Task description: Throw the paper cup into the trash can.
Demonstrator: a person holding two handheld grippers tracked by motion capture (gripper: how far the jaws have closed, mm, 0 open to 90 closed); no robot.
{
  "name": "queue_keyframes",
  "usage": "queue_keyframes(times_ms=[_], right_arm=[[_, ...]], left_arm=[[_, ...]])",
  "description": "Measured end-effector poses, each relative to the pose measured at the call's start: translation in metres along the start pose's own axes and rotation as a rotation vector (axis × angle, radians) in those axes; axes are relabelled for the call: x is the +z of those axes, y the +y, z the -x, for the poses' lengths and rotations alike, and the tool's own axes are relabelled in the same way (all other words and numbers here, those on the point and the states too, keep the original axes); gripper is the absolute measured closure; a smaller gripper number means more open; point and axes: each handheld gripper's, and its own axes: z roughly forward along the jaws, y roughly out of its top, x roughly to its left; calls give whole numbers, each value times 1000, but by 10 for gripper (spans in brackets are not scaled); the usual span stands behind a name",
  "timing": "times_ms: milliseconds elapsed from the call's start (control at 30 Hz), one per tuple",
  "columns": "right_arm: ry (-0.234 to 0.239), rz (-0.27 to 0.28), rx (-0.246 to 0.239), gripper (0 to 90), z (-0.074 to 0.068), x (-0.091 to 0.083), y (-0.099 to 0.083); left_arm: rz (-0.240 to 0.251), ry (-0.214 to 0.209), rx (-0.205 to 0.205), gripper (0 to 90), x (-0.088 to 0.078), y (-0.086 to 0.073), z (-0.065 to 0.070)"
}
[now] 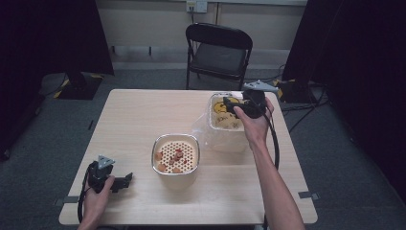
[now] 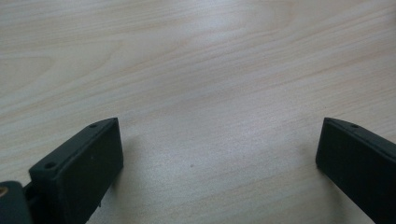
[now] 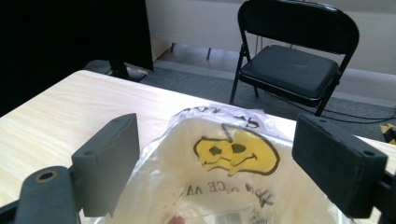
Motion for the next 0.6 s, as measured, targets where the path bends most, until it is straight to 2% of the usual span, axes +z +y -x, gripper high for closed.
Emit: queue_keyframes(times_ms=[200,233,333,400,600], right_arm=[[-2,16,-20,150,-4,-19,-1],[17,11,-14,150,-4,-25,-4],[19,3,-22,152,-5,-33,-10],[20,6,-2,152,-5,-40,-12],[33,17,-3,153,-10,-58,-20]], left_arm=[[0,0,0,2,0,0,0],[0,0,0,2,0,0,0],[0,0,-1,2,0,0,0],[0,0,0,2,0,0,0],[0,0,0,2,0,0,0]])
